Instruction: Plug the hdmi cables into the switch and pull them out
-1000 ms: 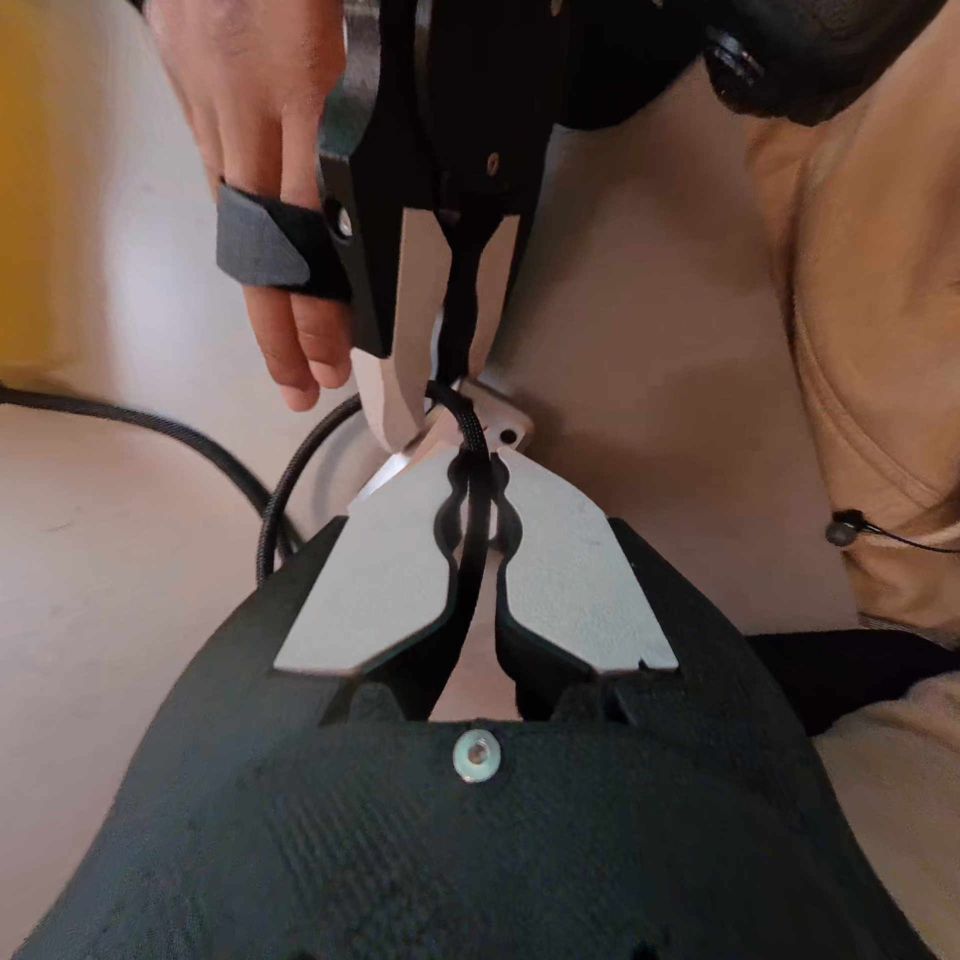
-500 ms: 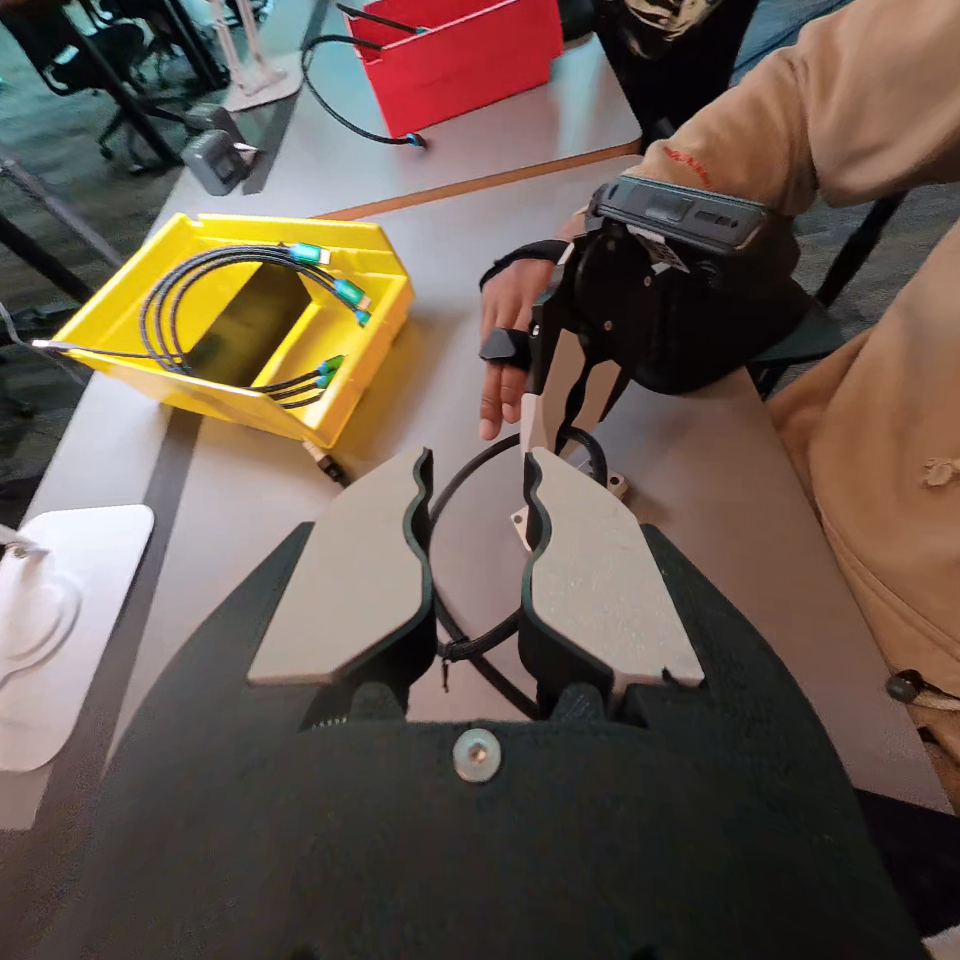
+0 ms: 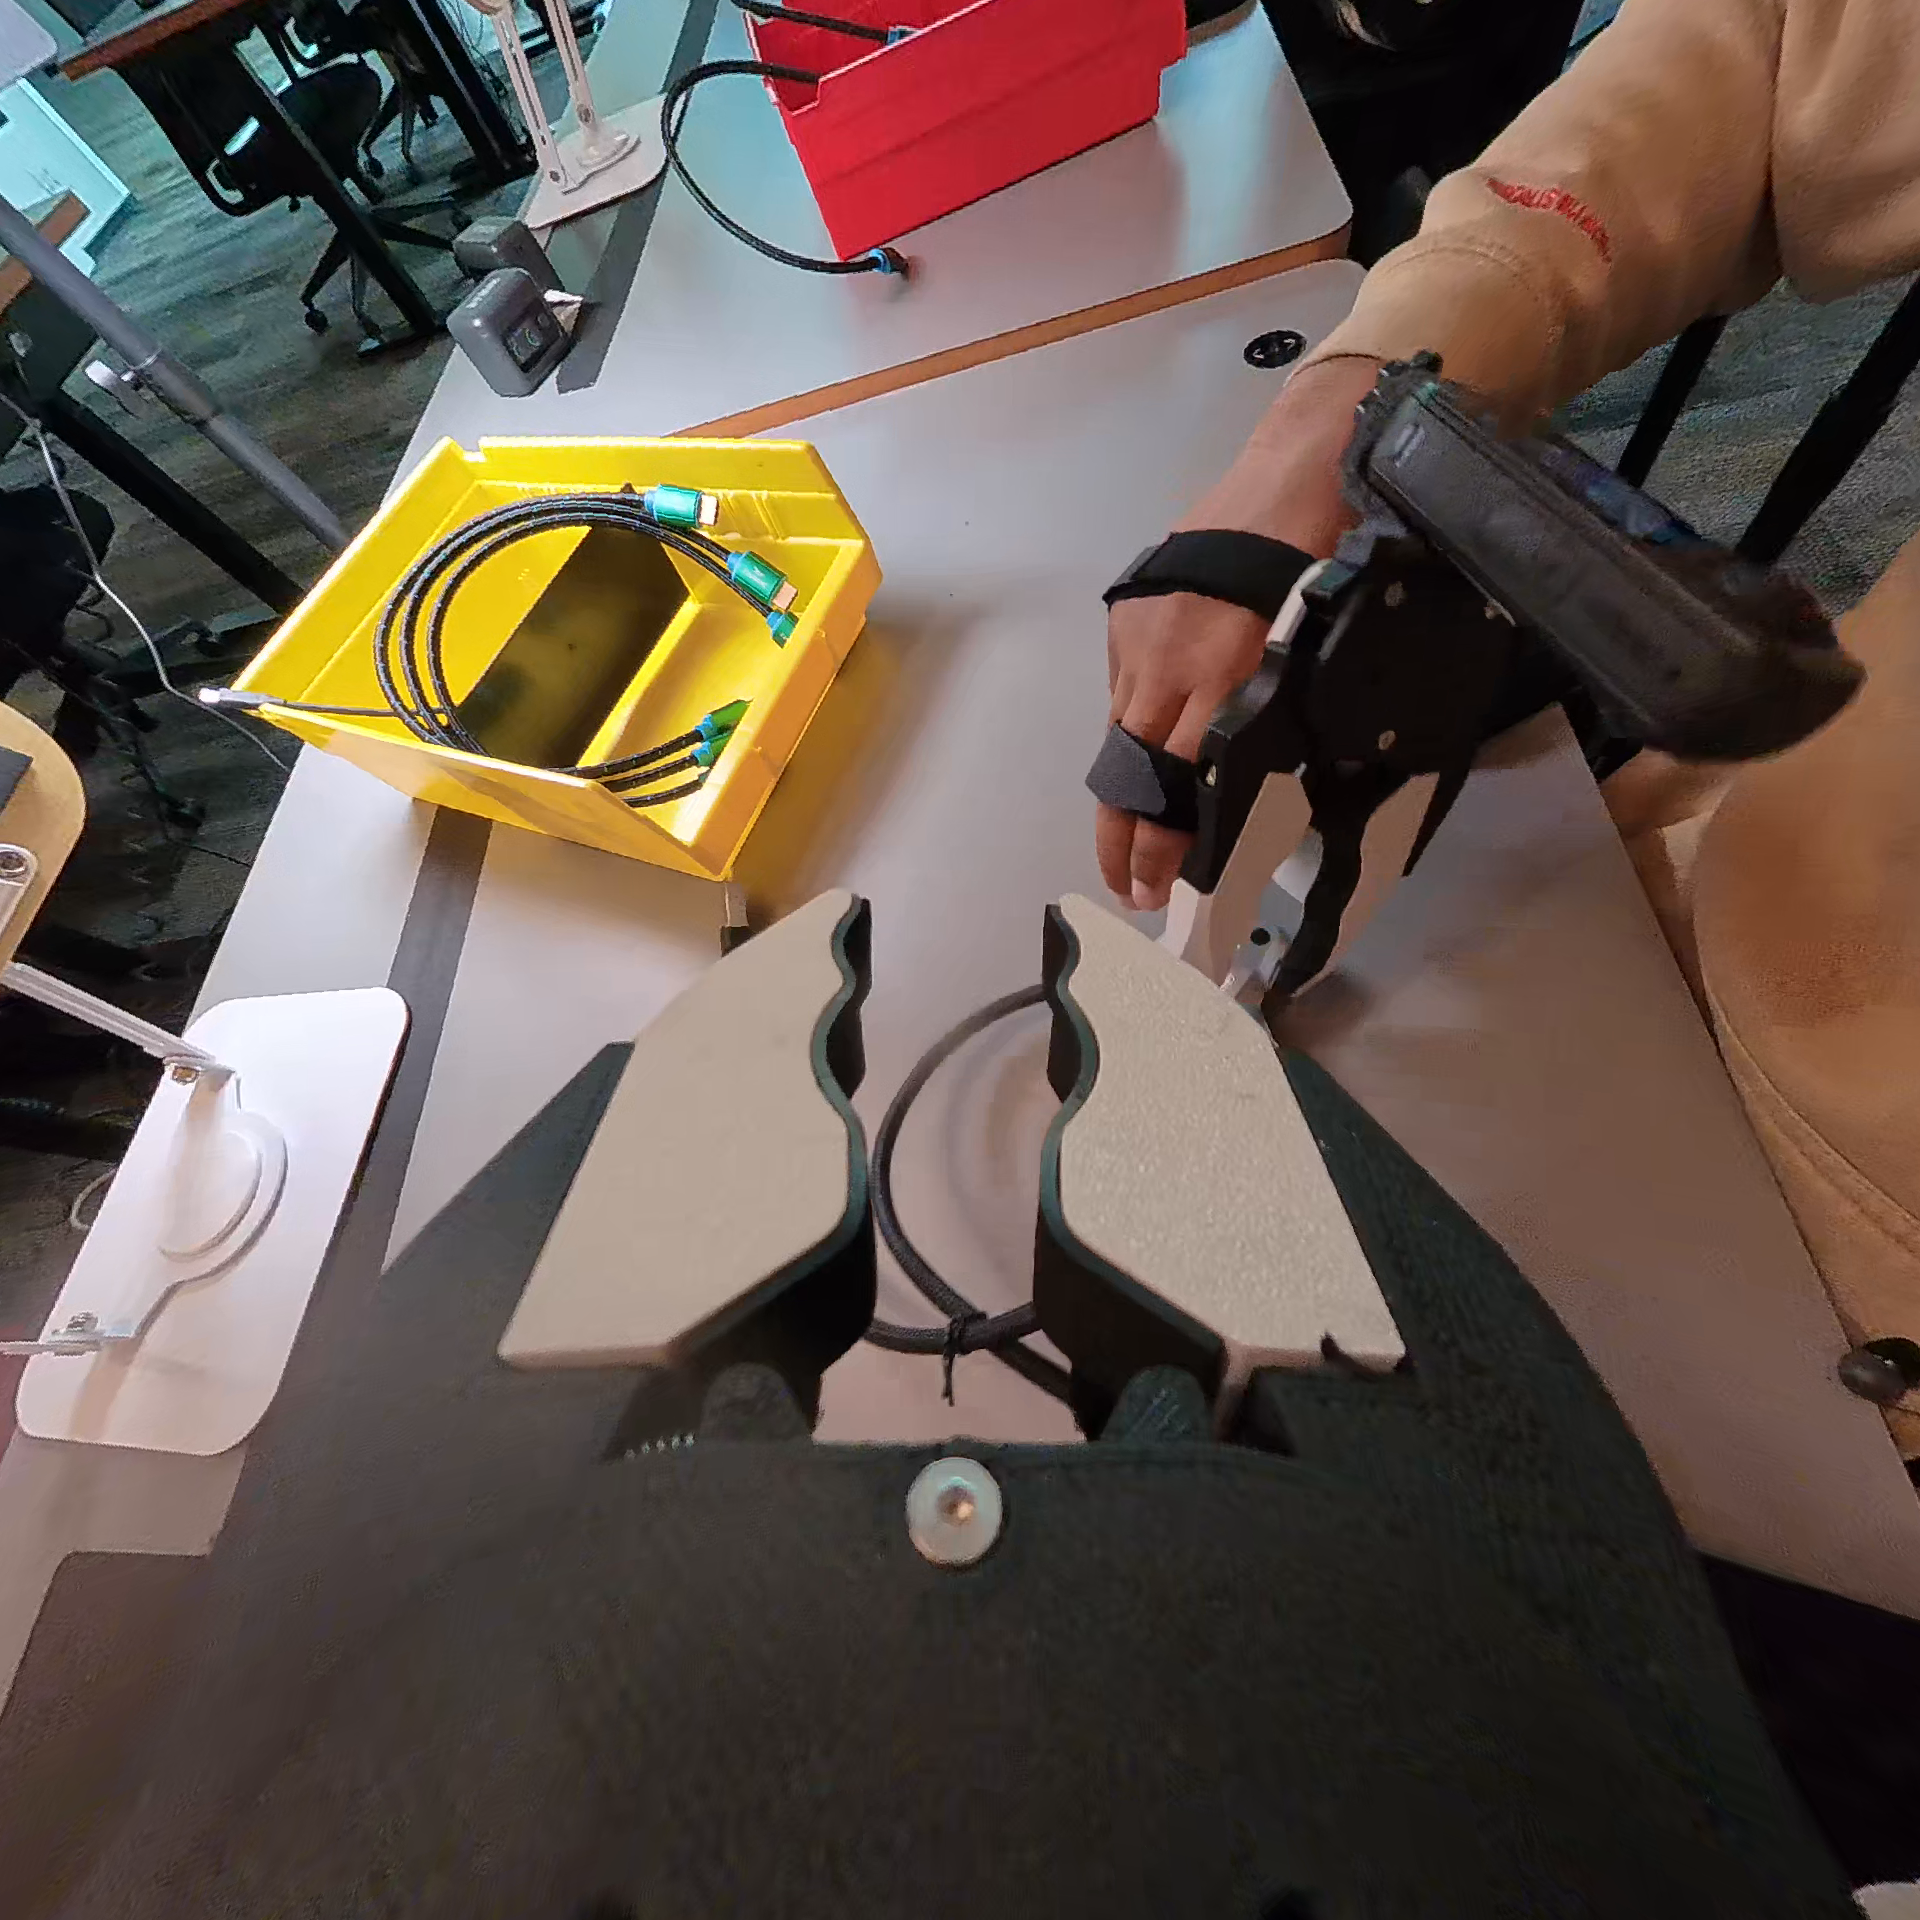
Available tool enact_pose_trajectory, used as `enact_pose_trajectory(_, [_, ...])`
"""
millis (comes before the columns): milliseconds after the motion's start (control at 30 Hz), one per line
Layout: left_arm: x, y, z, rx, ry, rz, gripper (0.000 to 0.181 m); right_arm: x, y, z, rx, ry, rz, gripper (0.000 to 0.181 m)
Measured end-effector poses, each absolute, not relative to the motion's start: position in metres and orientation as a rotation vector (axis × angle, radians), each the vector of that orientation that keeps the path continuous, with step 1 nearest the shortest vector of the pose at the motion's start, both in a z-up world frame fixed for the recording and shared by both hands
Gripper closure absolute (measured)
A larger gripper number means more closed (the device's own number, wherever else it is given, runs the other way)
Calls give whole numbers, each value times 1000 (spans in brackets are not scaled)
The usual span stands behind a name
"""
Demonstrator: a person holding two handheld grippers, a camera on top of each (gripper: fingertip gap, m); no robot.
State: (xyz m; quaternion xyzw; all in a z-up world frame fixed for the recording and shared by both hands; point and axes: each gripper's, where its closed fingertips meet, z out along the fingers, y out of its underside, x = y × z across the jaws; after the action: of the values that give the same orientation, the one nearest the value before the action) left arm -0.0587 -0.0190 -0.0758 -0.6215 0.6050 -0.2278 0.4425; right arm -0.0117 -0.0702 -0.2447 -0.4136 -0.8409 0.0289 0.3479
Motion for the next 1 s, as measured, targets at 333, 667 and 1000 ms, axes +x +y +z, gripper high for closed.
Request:
enact_pose_trajectory(333, [-62, -17, -73, -1539, 1490, -530, 150, -41, -67, -261, -1249, -2355, -25, 115])
enact_pose_trajectory(667, [-73, -15, -63, -1521, 1446, -501, 151, -77, -63, -274, -1200, -2643, -51, 145])
enact_pose_trajectory(1000, [-79, -18, -54, -1497, 1426, -477, 153, -76, -60, -275, -1249, -2692, -88, 152])
